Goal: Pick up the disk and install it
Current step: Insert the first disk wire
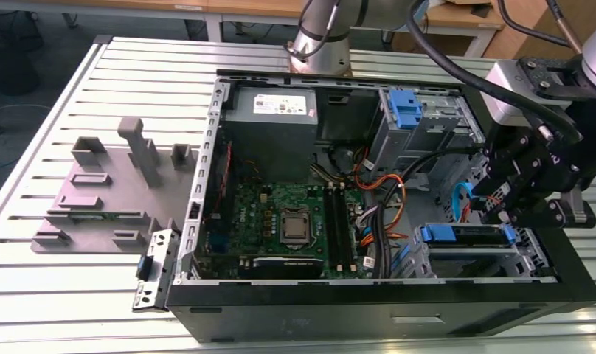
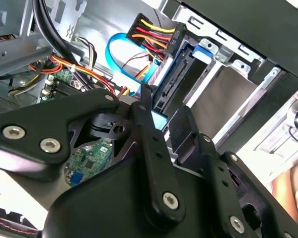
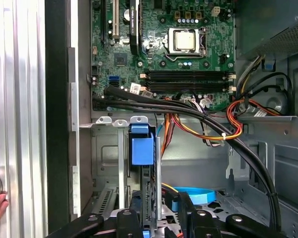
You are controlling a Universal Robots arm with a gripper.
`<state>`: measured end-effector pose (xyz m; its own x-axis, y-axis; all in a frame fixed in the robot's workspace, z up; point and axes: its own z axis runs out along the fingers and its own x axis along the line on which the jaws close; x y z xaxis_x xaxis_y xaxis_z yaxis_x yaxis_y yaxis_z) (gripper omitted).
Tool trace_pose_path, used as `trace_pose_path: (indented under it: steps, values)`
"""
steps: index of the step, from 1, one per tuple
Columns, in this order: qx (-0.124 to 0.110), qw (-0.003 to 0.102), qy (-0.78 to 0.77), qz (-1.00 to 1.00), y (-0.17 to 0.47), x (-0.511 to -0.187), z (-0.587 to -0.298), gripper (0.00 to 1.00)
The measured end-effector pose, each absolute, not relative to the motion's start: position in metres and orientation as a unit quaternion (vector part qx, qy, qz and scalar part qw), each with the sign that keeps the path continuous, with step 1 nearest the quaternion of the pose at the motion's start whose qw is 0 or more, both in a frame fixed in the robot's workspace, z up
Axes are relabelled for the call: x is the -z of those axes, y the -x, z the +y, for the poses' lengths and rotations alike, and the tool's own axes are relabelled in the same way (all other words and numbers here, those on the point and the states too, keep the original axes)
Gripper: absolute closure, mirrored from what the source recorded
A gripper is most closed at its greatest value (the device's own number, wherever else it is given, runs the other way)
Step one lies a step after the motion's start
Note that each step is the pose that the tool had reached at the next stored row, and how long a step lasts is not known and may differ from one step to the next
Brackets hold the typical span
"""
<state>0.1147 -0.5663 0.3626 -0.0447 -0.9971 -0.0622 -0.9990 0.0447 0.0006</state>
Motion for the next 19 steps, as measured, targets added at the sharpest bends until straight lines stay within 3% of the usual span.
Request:
trace_pose_path:
  steps: [19]
  values:
    - [-0.019, 0.020, 0.691, 0.722, -0.117, -0.351, -0.564, 0.58]
